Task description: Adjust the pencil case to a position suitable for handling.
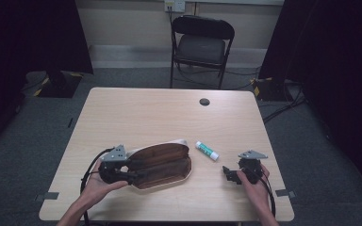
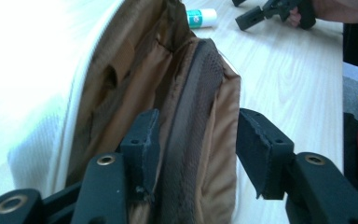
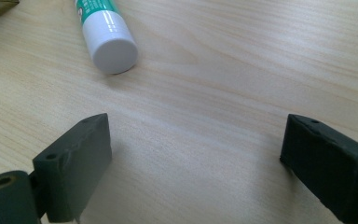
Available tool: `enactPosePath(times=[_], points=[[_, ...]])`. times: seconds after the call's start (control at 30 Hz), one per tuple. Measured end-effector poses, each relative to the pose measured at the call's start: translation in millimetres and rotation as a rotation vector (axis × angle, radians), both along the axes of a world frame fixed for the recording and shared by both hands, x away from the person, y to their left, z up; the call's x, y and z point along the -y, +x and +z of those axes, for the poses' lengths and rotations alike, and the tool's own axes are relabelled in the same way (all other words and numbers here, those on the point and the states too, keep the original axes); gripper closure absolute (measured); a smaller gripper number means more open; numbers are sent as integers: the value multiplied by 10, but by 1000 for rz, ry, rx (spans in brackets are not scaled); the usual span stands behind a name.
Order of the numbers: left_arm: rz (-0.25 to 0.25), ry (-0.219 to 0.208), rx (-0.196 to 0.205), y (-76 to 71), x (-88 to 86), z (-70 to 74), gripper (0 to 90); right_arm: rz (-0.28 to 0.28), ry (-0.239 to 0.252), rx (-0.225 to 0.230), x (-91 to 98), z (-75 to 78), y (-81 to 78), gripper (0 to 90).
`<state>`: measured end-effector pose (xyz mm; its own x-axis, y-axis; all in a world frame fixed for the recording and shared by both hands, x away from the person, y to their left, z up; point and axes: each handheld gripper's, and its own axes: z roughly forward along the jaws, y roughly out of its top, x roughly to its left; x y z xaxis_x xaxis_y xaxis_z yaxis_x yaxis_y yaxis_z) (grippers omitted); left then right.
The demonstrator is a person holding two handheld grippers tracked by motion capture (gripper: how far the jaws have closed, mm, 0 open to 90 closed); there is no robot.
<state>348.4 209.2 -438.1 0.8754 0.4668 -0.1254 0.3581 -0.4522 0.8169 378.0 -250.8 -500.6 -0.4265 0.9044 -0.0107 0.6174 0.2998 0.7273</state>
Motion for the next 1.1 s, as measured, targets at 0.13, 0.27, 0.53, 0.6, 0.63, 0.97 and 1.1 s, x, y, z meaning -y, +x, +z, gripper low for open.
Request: enactPosePath(times=[0.13,0.27,0.53,0.6,0.63,0.97,1.1], points=[[10,19,-13,-76,-99,-14,450,1,-1,1,1,-1,1,75],[41,19,-24,-136,-249,-65,440,2,2,-1,0,0,2,73],[105,32,-48,-140,-522,-125,423,1,-1,0,-1,-1,2,73],[126,43,-52,-118,-584,-151,413,1,-1,1,0,-1,2,73],[145,41,-53,-102,-613,-174,411,1,-1,0,-1,0,1,73],[290,134,-65,138,-869,-431,316,58,2,-1,-86,46,-4,215],[319,147,-91,150,-945,-523,274,70,28,5,-126,132,51,248]])
